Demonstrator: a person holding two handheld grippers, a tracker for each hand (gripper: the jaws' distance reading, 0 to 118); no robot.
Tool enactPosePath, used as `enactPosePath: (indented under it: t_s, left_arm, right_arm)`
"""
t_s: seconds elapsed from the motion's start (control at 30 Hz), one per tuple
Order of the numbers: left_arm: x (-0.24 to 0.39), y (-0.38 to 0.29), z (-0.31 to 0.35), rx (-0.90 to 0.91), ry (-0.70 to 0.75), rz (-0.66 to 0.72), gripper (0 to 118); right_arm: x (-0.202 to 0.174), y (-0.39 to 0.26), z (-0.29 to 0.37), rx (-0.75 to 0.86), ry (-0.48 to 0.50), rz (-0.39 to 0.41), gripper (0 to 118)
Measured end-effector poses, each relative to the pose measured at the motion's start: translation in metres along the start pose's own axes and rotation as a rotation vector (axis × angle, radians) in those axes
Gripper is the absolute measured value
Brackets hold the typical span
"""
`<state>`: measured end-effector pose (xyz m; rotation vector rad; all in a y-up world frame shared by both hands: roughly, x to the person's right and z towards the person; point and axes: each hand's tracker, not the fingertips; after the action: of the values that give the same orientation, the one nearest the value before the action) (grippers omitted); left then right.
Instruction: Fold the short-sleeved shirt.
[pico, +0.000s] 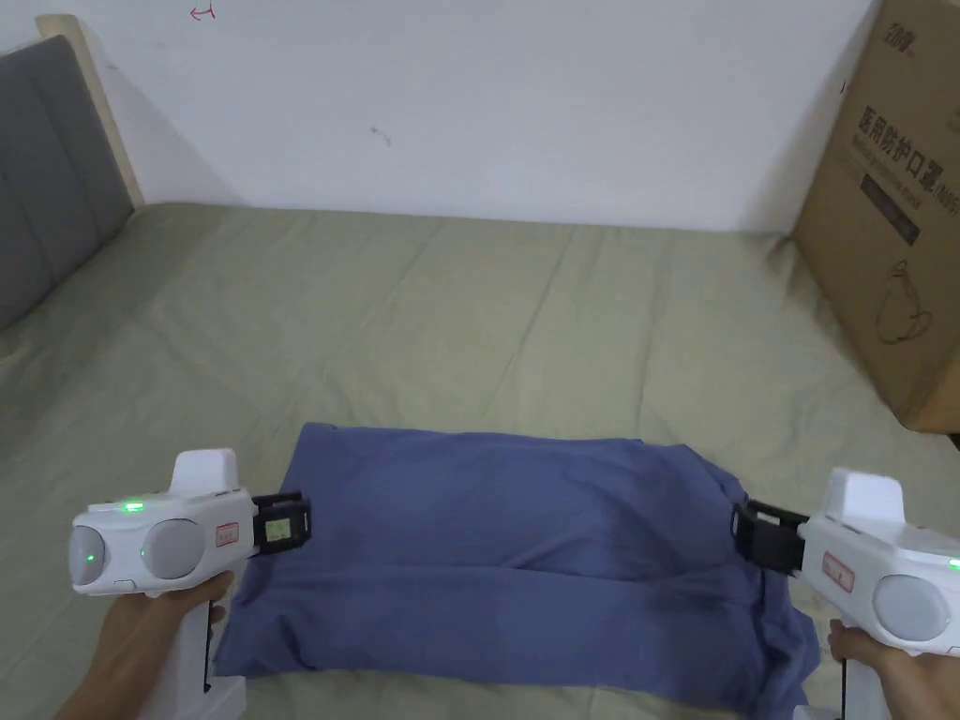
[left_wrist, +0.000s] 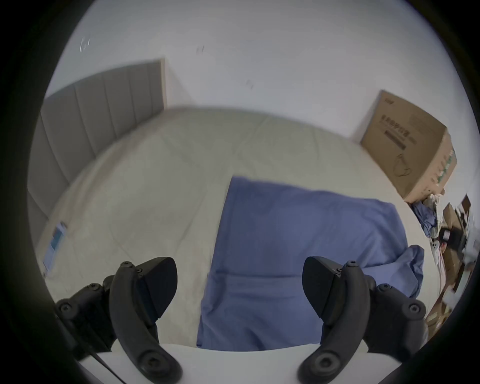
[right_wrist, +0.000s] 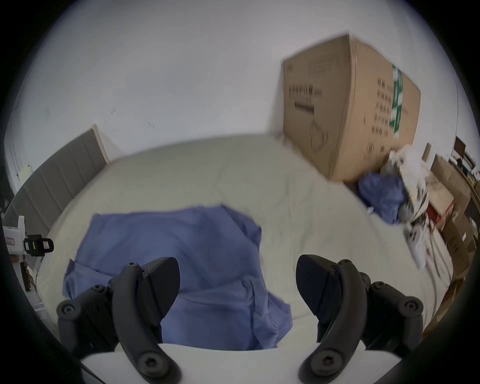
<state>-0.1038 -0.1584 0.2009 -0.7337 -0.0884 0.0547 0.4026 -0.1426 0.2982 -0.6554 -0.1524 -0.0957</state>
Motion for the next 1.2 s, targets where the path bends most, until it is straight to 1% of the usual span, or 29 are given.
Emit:
enactPosePath:
  t_s: [0.03,0.13,0.23,0.3,0.33,0.37,0.4,0.43,0.47,0.5,0.53,0.57,0.67,0.73,0.77,0.9,0.93,0.97,1.0,1.03,1.07,1.1,1.13,1.17,1.2]
  left_arm:
    - [0.005,0.003,0.016,0.061,0.002,-0.036,103]
    - [0.019,0.004,0.056,0.189,0.03,-0.114,103]
    - [0.028,-0.003,0.088,0.276,0.041,-0.141,102]
    - [0.032,-0.009,0.104,0.316,0.04,-0.131,96]
    - [0.033,-0.014,0.111,0.338,0.026,-0.12,88]
    - [0.033,-0.017,0.116,0.348,0.014,-0.112,68]
    - [0.033,-0.021,0.12,0.362,-0.001,-0.104,45]
    - [0.033,-0.025,0.121,0.369,-0.019,-0.103,20]
    - [0.033,-0.029,0.123,0.371,-0.042,-0.099,1]
    - [0.033,-0.032,0.124,0.369,-0.056,-0.082,0]
    - [0.033,-0.035,0.124,0.354,-0.075,-0.071,0]
    - [0.032,-0.038,0.123,0.338,-0.095,-0.064,0]
    - [0.03,-0.045,0.115,0.281,-0.091,-0.056,0]
    - [0.026,-0.048,0.101,0.173,-0.051,-0.06,0]
    - [0.022,-0.051,0.094,0.149,-0.055,-0.056,0]
    - [-0.003,-0.062,0.049,-0.063,-0.031,0.021,0]
    - [-0.008,-0.065,0.042,-0.077,-0.026,0.05,4]
    - [-0.012,-0.067,0.034,-0.1,-0.019,0.069,15]
    - [-0.017,-0.069,0.024,-0.149,-0.008,0.088,30]
    - [-0.021,-0.072,0.016,-0.178,0.004,0.1,51]
    - [-0.025,-0.074,0.01,-0.214,0.005,0.115,51]
    - [-0.029,-0.077,0.003,-0.245,0.005,0.135,58]
    - [-0.031,-0.08,-0.002,-0.254,0.004,0.146,70]
    - [-0.032,-0.082,-0.006,-0.257,0.016,0.144,88]
    - [-0.032,-0.085,-0.01,-0.252,0.021,0.146,93]
  right_arm:
    - [-0.004,0.007,0.014,0.085,0.003,0.018,95]
    - [-0.006,0.014,0.053,0.201,0.002,0.043,95]
    - [-0.014,0.013,0.093,0.305,0.018,0.039,95]
    - [-0.016,0.009,0.112,0.339,0.009,0.035,92]
    - [-0.017,0.007,0.121,0.36,-0.007,0.033,89]
    - [-0.018,0.005,0.127,0.373,-0.014,0.031,77]
    - [-0.019,0.002,0.134,0.383,-0.019,0.031,63]
    - [-0.019,-0.001,0.139,0.392,-0.019,0.028,39]
    - [-0.019,-0.002,0.143,0.398,-0.016,0.03,0]
    - [-0.019,-0.004,0.145,0.403,-0.022,0.033,0]
    - [-0.021,-0.006,0.147,0.411,-0.028,0.037,0]
    - [-0.02,-0.007,0.148,0.404,-0.013,0.043,0]
    - [-0.023,-0.01,0.15,0.395,-0.023,0.044,0]
    - [-0.017,-0.011,0.145,0.376,-0.011,0.034,0]
    - [-0.017,-0.012,0.143,0.368,0.0,0.024,0]
    - [-0.016,-0.016,0.136,0.343,0.002,0.035,0]
    - [-0.016,-0.017,0.134,0.337,0.002,0.037,0]
    - [-0.016,-0.018,0.133,0.33,0.005,0.036,0]
    - [-0.015,-0.019,0.131,0.321,0.009,0.034,0]
    - [-0.015,-0.02,0.128,0.315,0.01,0.032,0]
    - [-0.015,-0.02,0.126,0.309,0.011,0.032,0]
    - [-0.014,-0.021,0.124,0.299,0.011,0.032,0]
    - [-0.011,-0.023,0.118,0.292,0.012,0.03,0]
    - [-0.01,-0.023,0.116,0.287,0.012,0.029,0]
    - [-0.009,-0.024,0.113,0.28,0.012,0.029,0]
